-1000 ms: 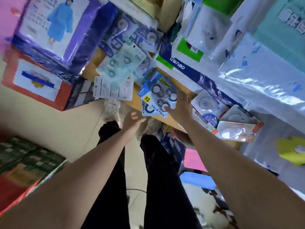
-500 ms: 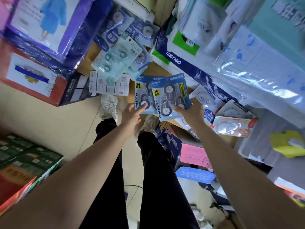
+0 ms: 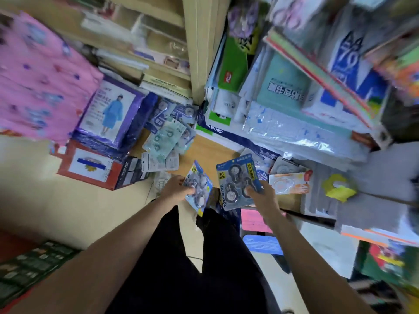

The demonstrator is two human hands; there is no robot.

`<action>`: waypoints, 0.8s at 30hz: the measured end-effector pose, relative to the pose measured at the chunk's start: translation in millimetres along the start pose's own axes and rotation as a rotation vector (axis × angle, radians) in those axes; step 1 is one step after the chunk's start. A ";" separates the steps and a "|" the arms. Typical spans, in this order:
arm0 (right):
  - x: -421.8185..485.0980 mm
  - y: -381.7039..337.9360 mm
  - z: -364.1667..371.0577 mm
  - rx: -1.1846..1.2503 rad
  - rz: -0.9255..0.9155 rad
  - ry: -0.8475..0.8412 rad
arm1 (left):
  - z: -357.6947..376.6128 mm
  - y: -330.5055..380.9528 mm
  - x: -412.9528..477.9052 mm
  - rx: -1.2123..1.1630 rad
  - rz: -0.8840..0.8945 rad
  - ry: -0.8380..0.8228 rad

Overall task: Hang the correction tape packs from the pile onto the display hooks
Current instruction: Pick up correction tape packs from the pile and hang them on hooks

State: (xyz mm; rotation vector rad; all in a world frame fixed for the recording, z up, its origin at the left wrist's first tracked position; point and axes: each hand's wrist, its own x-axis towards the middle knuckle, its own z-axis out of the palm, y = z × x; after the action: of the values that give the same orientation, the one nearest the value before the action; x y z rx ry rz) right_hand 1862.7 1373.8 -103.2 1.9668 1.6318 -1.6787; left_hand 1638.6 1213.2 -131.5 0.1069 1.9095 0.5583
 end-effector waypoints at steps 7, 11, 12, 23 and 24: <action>-70.4 -84.4 -38.8 -0.070 -0.242 0.046 | -72.9 53.6 -93.9 0.192 0.352 0.228; -113.3 -138.9 -62.7 -0.038 -0.470 0.181 | -114.1 98.7 -148.2 0.196 0.558 0.304; -121.6 -151.1 -66.9 -0.021 -0.516 0.212 | -122.6 109.4 -159.6 0.200 0.618 0.323; -227.5 -286.7 -97.9 0.308 -0.999 0.440 | -208.1 239.3 -230.8 0.013 1.269 0.487; -232.4 -295.6 -102.8 0.332 -1.038 0.450 | -213.5 249.6 -236.3 -0.013 1.306 0.484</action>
State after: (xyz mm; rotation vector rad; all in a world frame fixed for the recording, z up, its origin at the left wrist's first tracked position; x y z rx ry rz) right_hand 1754.0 1417.4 268.6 1.8019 3.0976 -1.9273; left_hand 1497.3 1286.3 240.6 1.3710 2.1025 1.5477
